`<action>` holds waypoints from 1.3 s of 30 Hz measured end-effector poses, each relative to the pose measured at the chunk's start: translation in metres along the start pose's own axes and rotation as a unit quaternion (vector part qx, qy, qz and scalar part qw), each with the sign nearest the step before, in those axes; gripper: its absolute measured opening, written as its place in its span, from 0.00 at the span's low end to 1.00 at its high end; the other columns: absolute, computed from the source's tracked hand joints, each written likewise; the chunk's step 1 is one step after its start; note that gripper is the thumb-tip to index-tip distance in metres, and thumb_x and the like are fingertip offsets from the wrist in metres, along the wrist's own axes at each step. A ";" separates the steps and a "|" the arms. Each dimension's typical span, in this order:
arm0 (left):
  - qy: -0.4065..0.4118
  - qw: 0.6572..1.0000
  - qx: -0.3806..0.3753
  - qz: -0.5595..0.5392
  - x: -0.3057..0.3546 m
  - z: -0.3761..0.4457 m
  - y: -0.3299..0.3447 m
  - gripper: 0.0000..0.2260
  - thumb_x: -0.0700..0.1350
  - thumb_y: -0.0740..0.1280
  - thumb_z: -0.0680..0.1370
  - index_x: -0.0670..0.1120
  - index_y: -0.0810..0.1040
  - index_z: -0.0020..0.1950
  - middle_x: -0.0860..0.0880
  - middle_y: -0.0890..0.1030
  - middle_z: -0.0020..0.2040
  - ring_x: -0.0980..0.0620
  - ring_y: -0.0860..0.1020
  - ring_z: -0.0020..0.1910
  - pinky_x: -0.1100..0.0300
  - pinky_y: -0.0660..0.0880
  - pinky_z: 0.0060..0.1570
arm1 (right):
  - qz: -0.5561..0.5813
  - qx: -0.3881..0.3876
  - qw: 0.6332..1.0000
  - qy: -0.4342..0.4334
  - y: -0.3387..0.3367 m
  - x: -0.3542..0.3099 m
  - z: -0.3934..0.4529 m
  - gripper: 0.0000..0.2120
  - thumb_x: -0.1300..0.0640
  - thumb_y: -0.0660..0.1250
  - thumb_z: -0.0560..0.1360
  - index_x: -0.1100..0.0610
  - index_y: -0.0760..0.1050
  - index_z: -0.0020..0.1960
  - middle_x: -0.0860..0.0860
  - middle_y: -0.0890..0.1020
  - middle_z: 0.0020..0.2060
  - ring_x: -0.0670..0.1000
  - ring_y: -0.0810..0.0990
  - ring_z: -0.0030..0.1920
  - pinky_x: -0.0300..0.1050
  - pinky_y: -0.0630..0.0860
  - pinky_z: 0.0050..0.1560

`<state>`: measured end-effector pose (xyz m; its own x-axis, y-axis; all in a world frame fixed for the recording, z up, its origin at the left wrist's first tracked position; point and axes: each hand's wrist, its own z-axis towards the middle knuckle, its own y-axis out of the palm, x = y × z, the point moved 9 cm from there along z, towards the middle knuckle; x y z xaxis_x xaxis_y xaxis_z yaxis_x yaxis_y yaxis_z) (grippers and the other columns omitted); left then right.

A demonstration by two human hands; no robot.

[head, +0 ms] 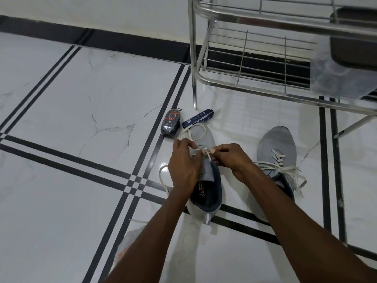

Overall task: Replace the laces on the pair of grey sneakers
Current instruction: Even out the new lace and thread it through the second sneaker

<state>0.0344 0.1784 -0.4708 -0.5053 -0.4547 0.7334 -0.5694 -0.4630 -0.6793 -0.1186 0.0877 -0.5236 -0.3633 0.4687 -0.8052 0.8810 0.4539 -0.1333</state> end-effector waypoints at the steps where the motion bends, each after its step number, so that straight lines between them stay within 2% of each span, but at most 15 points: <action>1: -0.003 1.000 0.007 0.009 0.003 -0.002 -0.002 0.10 0.57 0.70 0.78 0.50 0.80 0.48 0.55 0.79 0.47 0.57 0.76 0.41 0.63 0.68 0.38 | -0.004 0.010 1.000 -0.004 -0.003 -0.001 0.002 0.05 0.62 0.70 0.79 0.64 0.82 0.50 0.60 0.84 0.41 0.51 0.82 0.36 0.40 0.82 0.40; 5: -0.011 0.997 -0.076 0.032 0.008 -0.015 0.019 0.20 0.65 0.63 0.77 0.51 0.86 0.45 0.55 0.84 0.40 0.57 0.81 0.39 0.59 0.78 0.41 | -0.068 0.033 0.997 -0.028 -0.005 -0.005 0.006 0.05 0.60 0.70 0.78 0.60 0.83 0.46 0.58 0.86 0.42 0.54 0.86 0.41 0.50 0.85 0.48; 8: -0.008 0.997 -0.066 0.037 -0.003 -0.019 0.020 0.19 0.61 0.62 0.77 0.50 0.84 0.38 0.54 0.80 0.32 0.55 0.78 0.32 0.57 0.78 0.36 | -0.087 0.032 0.995 -0.044 -0.005 -0.017 0.005 0.05 0.62 0.66 0.80 0.60 0.80 0.47 0.55 0.85 0.38 0.55 0.86 0.38 0.56 0.85 0.47; 10: -0.007 0.999 -0.040 0.033 -0.006 -0.018 0.015 0.15 0.53 0.64 0.76 0.48 0.80 0.33 0.52 0.77 0.29 0.54 0.75 0.30 0.56 0.74 0.34 | -0.067 0.172 0.979 -0.088 -0.052 -0.030 0.007 0.06 0.63 0.60 0.80 0.59 0.76 0.49 0.56 0.84 0.39 0.54 0.84 0.35 0.52 0.83 0.41; 13: 0.003 0.999 -0.035 0.011 -0.002 -0.019 0.015 0.15 0.49 0.65 0.75 0.46 0.76 0.30 0.50 0.74 0.27 0.53 0.72 0.29 0.59 0.69 0.33 | -0.104 0.368 0.899 -0.213 -0.118 -0.048 -0.013 0.06 0.60 0.60 0.76 0.54 0.74 0.50 0.57 0.79 0.52 0.56 0.83 0.46 0.55 0.81 0.51; 16: 0.002 0.999 -0.033 -0.006 -0.006 -0.020 0.014 0.16 0.48 0.66 0.75 0.47 0.71 0.28 0.51 0.71 0.26 0.53 0.70 0.28 0.61 0.64 0.32 | -0.221 0.202 0.917 -0.262 -0.062 -0.049 -0.009 0.13 0.62 0.70 0.77 0.59 0.79 0.61 0.56 0.77 0.59 0.51 0.78 0.53 0.44 0.76 0.59; 19: 0.002 0.999 -0.039 0.000 -0.006 -0.019 0.018 0.15 0.52 0.65 0.76 0.48 0.73 0.31 0.51 0.74 0.30 0.54 0.72 0.32 0.60 0.65 0.34 | -0.308 0.042 0.912 -0.268 0.006 -0.039 -0.017 0.08 0.57 0.73 0.76 0.58 0.85 0.53 0.55 0.84 0.51 0.51 0.81 0.47 0.47 0.78 0.53; 22: -0.001 0.999 -0.037 0.009 -0.005 -0.018 0.017 0.14 0.53 0.63 0.75 0.46 0.80 0.35 0.50 0.78 0.35 0.54 0.74 0.36 0.56 0.71 0.38 | -0.317 0.088 0.895 -0.303 0.002 -0.051 -0.022 0.07 0.59 0.70 0.77 0.61 0.85 0.44 0.56 0.85 0.40 0.53 0.81 0.40 0.50 0.77 0.47; 24: -0.002 0.999 -0.032 0.002 -0.005 -0.018 0.014 0.13 0.52 0.64 0.75 0.46 0.82 0.36 0.51 0.78 0.33 0.54 0.75 0.35 0.56 0.73 0.39 | -0.203 0.222 0.917 -0.260 -0.047 -0.054 -0.018 0.07 0.62 0.69 0.75 0.62 0.85 0.43 0.57 0.86 0.39 0.56 0.84 0.40 0.52 0.81 0.48; 26: 0.000 0.999 -0.034 -0.007 -0.006 -0.019 0.014 0.13 0.51 0.65 0.75 0.47 0.81 0.35 0.52 0.77 0.31 0.54 0.74 0.32 0.56 0.74 0.37 | -0.097 0.375 0.901 -0.194 -0.110 -0.044 -0.020 0.10 0.58 0.65 0.74 0.60 0.84 0.45 0.57 0.86 0.39 0.57 0.84 0.40 0.54 0.82 0.48; 28: -0.002 0.999 -0.032 -0.012 -0.007 -0.020 0.012 0.12 0.51 0.65 0.74 0.49 0.78 0.33 0.52 0.75 0.30 0.54 0.73 0.31 0.56 0.73 0.36 | -0.097 0.430 0.880 -0.177 -0.133 -0.040 -0.024 0.12 0.57 0.65 0.74 0.60 0.83 0.53 0.59 0.84 0.48 0.58 0.84 0.48 0.51 0.80 0.58; 31: -0.009 0.999 -0.030 -0.015 -0.008 -0.021 0.011 0.12 0.52 0.64 0.73 0.49 0.79 0.34 0.52 0.76 0.31 0.54 0.74 0.33 0.55 0.74 0.38 | -0.215 0.236 0.920 -0.227 -0.070 -0.044 -0.010 0.22 0.62 0.72 0.76 0.61 0.75 0.69 0.60 0.76 0.66 0.58 0.74 0.68 0.49 0.68 0.72; 34: -0.008 0.999 -0.035 -0.013 -0.001 -0.021 0.012 0.14 0.53 0.64 0.74 0.47 0.80 0.35 0.52 0.77 0.34 0.55 0.74 0.35 0.56 0.71 0.38 | -0.302 0.054 0.914 -0.264 0.002 -0.038 -0.011 0.13 0.60 0.73 0.76 0.61 0.83 0.60 0.59 0.82 0.59 0.58 0.80 0.59 0.54 0.76 0.62; 37: -0.009 0.999 -0.031 0.004 -0.003 -0.019 0.010 0.13 0.53 0.64 0.75 0.47 0.82 0.38 0.52 0.78 0.37 0.55 0.74 0.37 0.57 0.68 0.40 | -0.348 0.081 0.889 -0.286 0.010 -0.048 -0.015 0.08 0.62 0.69 0.77 0.64 0.86 0.46 0.59 0.83 0.42 0.58 0.82 0.45 0.48 0.75 0.46; 39: -0.015 0.999 -0.031 0.012 -0.006 -0.021 0.009 0.11 0.51 0.66 0.76 0.47 0.84 0.40 0.51 0.79 0.38 0.53 0.75 0.39 0.55 0.71 0.42 | -0.302 0.224 0.896 -0.236 -0.036 -0.052 -0.015 0.09 0.66 0.65 0.77 0.67 0.83 0.43 0.59 0.81 0.40 0.59 0.81 0.43 0.42 0.70 0.42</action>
<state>0.0187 0.1935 -0.4805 -0.4994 -0.4880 0.7158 -0.5977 -0.4040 -0.6925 -0.1363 0.0587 -0.4685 -0.7390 -0.1803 -0.6491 0.6391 0.1172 -0.7602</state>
